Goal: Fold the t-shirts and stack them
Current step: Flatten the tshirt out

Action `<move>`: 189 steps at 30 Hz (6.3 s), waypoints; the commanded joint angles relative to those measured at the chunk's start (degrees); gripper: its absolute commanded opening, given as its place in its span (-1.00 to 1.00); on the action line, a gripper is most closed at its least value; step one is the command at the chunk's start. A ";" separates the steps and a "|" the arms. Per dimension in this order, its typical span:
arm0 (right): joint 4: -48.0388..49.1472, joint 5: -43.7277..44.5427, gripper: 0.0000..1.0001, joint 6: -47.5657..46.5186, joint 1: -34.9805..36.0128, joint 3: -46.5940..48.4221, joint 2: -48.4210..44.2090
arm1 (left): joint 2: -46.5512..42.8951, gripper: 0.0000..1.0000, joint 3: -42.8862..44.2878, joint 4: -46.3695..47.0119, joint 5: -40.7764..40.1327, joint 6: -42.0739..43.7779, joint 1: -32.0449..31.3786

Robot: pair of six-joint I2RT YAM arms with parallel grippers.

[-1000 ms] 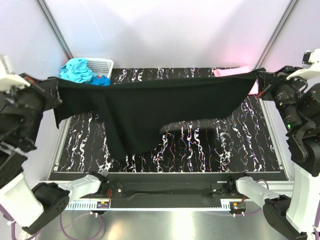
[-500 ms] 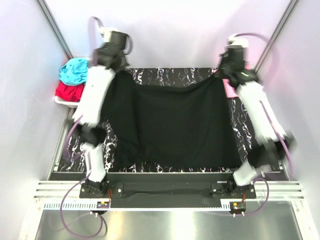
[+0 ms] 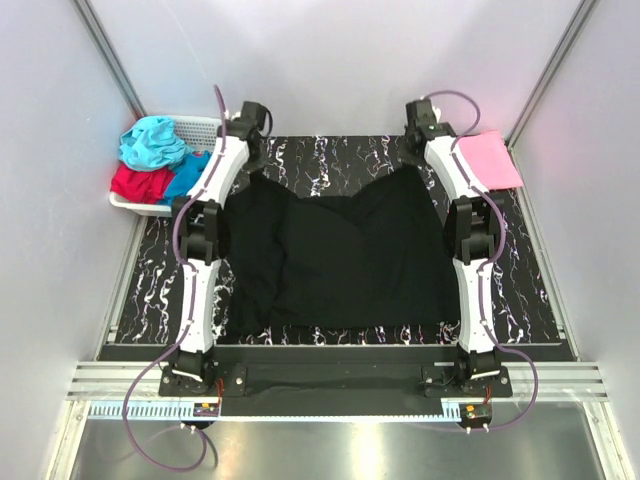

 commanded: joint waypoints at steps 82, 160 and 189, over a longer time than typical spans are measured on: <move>0.74 17.01 -1.00 -17.28 3.91 -29.23 -79.06 | -73.71 -1.00 -7.70 2.86 -23.03 26.45 -5.28; 21.31 1.90 -1.00 -6.04 -3.28 -30.59 -26.74 | -5.17 -1.00 9.88 -2.41 -6.34 9.32 -3.37; 5.84 -4.09 0.22 -6.29 -6.28 10.59 9.09 | 1.09 0.97 0.83 22.11 -4.38 10.64 0.87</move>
